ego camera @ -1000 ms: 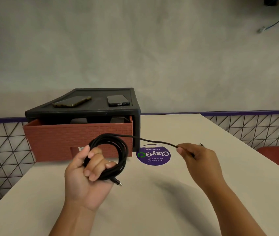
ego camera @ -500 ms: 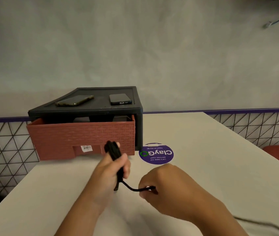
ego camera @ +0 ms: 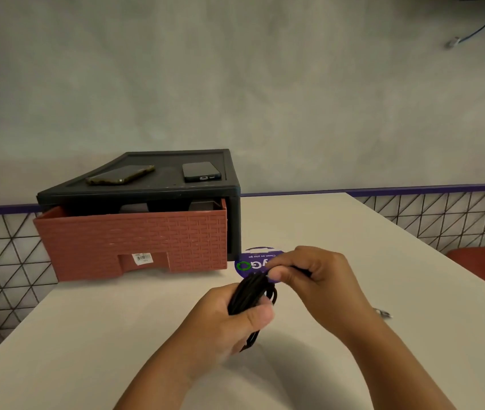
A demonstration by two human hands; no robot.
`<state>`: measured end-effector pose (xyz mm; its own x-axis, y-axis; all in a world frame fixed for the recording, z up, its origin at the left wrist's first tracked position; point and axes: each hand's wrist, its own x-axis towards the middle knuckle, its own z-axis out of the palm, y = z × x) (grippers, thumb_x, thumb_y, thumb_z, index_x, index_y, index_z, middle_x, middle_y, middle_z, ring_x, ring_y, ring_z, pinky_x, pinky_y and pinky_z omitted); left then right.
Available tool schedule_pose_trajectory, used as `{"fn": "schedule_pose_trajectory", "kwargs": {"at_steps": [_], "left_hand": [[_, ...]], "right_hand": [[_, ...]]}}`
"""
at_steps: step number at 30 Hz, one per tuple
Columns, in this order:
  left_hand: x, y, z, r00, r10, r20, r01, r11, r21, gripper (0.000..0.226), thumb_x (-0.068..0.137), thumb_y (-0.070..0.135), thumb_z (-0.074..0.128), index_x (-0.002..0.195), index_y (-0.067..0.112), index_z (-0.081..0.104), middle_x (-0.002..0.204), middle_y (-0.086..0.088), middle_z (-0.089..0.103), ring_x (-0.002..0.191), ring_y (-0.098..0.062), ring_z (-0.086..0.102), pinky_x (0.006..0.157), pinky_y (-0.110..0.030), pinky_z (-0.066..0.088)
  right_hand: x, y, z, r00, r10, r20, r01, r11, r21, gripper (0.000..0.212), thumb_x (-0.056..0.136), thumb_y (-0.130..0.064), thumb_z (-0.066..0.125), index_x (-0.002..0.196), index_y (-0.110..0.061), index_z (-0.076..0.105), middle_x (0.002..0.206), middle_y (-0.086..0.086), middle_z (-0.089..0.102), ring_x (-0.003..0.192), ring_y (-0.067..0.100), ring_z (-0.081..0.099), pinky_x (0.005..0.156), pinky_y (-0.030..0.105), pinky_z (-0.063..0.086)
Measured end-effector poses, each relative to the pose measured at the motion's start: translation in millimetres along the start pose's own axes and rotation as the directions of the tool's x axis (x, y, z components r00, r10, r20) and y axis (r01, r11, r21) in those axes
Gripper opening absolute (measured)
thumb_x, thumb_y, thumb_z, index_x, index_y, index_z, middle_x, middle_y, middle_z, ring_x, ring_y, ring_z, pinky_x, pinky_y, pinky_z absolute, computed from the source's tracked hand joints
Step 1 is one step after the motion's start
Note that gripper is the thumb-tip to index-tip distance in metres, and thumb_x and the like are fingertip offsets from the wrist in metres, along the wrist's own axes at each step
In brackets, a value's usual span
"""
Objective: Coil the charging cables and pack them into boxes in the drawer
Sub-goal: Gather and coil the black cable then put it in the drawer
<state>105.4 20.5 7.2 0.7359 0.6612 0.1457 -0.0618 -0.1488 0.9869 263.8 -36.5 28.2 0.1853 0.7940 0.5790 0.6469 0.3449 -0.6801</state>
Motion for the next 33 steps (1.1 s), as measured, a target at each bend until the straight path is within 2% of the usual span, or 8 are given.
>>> {"fn": "schedule_pose_trajectory", "kwargs": {"at_steps": [4, 7, 13, 20, 22, 24, 28, 33], "left_hand": [[0, -1, -8, 0.999, 0.012, -0.05, -0.023, 0.973, -0.229, 0.045, 0.059, 0.05, 0.073, 0.065, 0.011, 0.052, 0.035, 0.008, 0.027, 0.031, -0.007, 0.02, 0.055, -0.027, 0.014], [-2, 0, -20, 0.996, 0.074, -0.045, -0.086, 0.887, -0.453, 0.055, 0.051, 0.067, 0.077, 0.057, 0.017, 0.056, 0.032, 0.011, 0.026, 0.028, -0.005, 0.022, 0.049, -0.023, 0.033], [-4, 6, -32, 0.985, 0.078, -0.151, -0.158, 0.743, -0.65, 0.049, 0.053, 0.055, 0.082, 0.054, 0.015, 0.052, 0.036, 0.007, 0.01, 0.03, -0.01, 0.013, 0.044, -0.023, 0.044], [-1, 2, -26, 0.988, 0.067, -0.137, -0.146, 0.675, -0.723, 0.043, 0.055, 0.045, 0.083, 0.053, 0.016, 0.051, 0.036, 0.008, 0.01, 0.031, -0.011, 0.011, 0.043, -0.023, 0.043], [1, -3, -28, 0.991, 0.101, -0.086, -0.131, 0.621, -0.773, 0.037, 0.067, 0.044, 0.073, 0.055, 0.015, 0.052, 0.036, 0.007, 0.012, 0.032, -0.011, 0.013, 0.045, -0.024, 0.045], [6, -10, -31, 0.972, 0.219, 0.085, -0.041, 0.511, -0.858, 0.041, 0.091, 0.043, 0.05, 0.068, 0.01, 0.059, 0.039, 0.004, 0.025, 0.036, -0.013, 0.025, 0.058, -0.028, 0.049], [10, -20, -26, 0.905, 0.347, 0.246, 0.078, 0.433, -0.898, 0.06, 0.102, 0.045, 0.015, 0.095, 0.001, 0.055, 0.056, -0.004, 0.04, 0.052, -0.02, 0.037, 0.082, -0.033, 0.041], [12, -22, -16, 0.865, 0.392, 0.313, 0.129, 0.428, -0.894, 0.056, 0.102, 0.043, 0.017, 0.095, 0.002, 0.054, 0.055, -0.003, 0.04, 0.051, -0.018, 0.037, 0.08, -0.031, 0.04]], "right_hand": [[2, 20, 1, 0.991, 0.066, -0.118, -0.081, 0.988, -0.129, 0.018, 0.088, -0.016, 0.061, 0.095, -0.027, 0.073, 0.066, -0.015, 0.059, 0.076, -0.001, 0.055, 0.06, 0.01, 0.04], [3, 31, -5, 0.977, 0.12, -0.178, -0.154, 0.97, -0.187, 0.022, 0.091, -0.016, 0.054, 0.107, -0.015, 0.069, 0.073, -0.02, 0.055, 0.077, -0.008, 0.054, 0.062, 0.005, 0.04], [2, 45, -6, 0.934, 0.253, -0.252, -0.338, 0.854, -0.395, 0.018, 0.094, -0.015, 0.052, 0.102, -0.011, 0.068, 0.088, 0.003, 0.066, 0.075, 0.017, 0.052, 0.06, 0.017, 0.039], [4, 52, -3, 0.876, 0.378, -0.301, -0.482, 0.719, -0.501, 0.016, 0.094, -0.012, 0.044, 0.089, -0.014, 0.059, 0.078, 0.001, 0.055, 0.07, 0.02, 0.047, 0.055, 0.027, 0.033], [4, 47, -2, 0.859, 0.393, -0.329, -0.492, 0.811, -0.315, 0.016, 0.094, -0.01, 0.046, 0.083, -0.014, 0.057, 0.074, 0.003, 0.059, 0.066, 0.019, 0.05, 0.055, 0.026, 0.037], [6, 35, 0, 0.821, 0.497, -0.281, -0.483, 0.867, 0.122, 0.018, 0.093, -0.005, 0.048, 0.079, -0.013, 0.056, 0.073, 0.004, 0.063, 0.068, 0.019, 0.057, 0.06, 0.026, 0.044], [7, 10, 12, 0.8, 0.596, 0.063, -0.432, 0.501, 0.75, 0.02, 0.096, -0.004, 0.044, 0.082, -0.011, 0.056, 0.065, 0.004, 0.063, 0.062, 0.015, 0.061, 0.054, 0.021, 0.051], [6, 1, 25, 0.789, 0.557, 0.258, -0.428, 0.199, 0.881, 0.015, 0.094, -0.002, 0.043, 0.088, -0.004, 0.056, 0.064, 0.007, 0.059, 0.054, 0.015, 0.055, 0.046, 0.021, 0.051]]}}
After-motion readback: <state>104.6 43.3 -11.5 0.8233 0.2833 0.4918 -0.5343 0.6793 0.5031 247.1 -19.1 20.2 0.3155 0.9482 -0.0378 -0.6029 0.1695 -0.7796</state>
